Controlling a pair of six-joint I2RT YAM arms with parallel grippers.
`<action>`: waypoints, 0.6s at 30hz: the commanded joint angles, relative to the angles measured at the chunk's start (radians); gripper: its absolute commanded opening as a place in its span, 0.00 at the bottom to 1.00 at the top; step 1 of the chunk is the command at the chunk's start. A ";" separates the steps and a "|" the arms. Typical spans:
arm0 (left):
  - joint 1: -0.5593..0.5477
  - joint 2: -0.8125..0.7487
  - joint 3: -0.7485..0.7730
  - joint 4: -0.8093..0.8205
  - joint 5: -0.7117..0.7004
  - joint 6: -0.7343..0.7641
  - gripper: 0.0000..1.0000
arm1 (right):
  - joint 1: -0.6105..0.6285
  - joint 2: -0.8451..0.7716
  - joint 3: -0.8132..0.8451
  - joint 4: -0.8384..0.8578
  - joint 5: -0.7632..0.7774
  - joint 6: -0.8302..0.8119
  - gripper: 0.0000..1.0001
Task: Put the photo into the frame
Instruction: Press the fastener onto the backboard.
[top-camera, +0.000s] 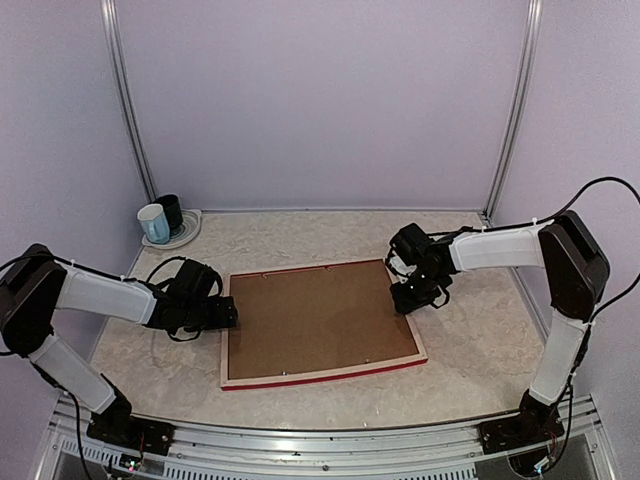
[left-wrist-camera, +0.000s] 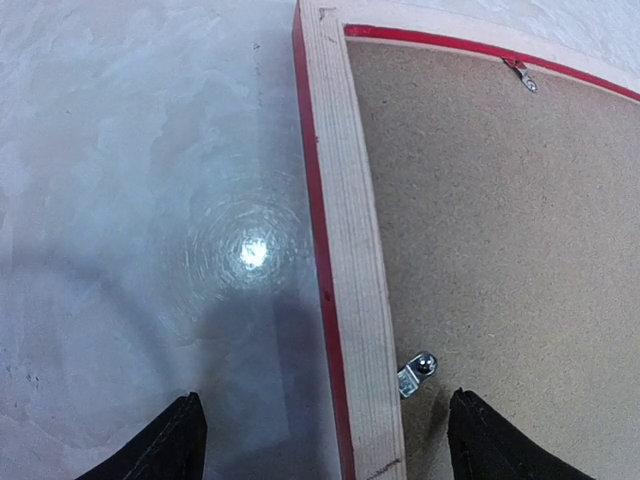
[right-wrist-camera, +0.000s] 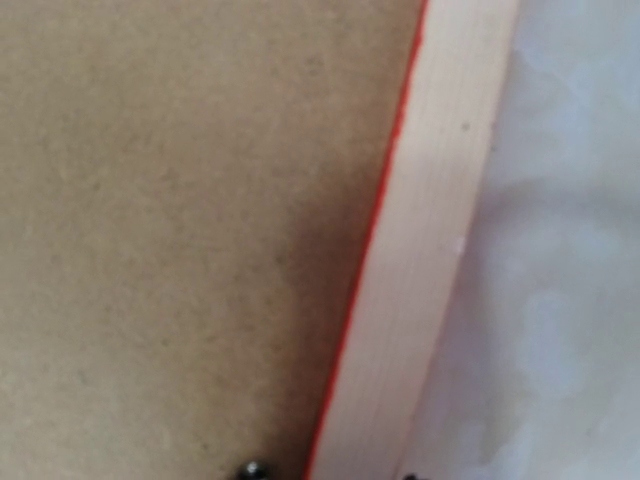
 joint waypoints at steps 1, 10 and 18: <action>0.004 -0.003 0.016 -0.021 -0.017 0.008 0.82 | 0.006 0.048 -0.035 -0.162 0.001 -0.028 0.34; 0.011 0.005 0.016 -0.020 -0.023 0.006 0.79 | 0.007 0.038 -0.032 -0.184 0.000 -0.037 0.27; 0.014 0.011 0.018 -0.015 -0.017 0.007 0.79 | 0.006 0.048 -0.037 -0.187 0.003 -0.041 0.18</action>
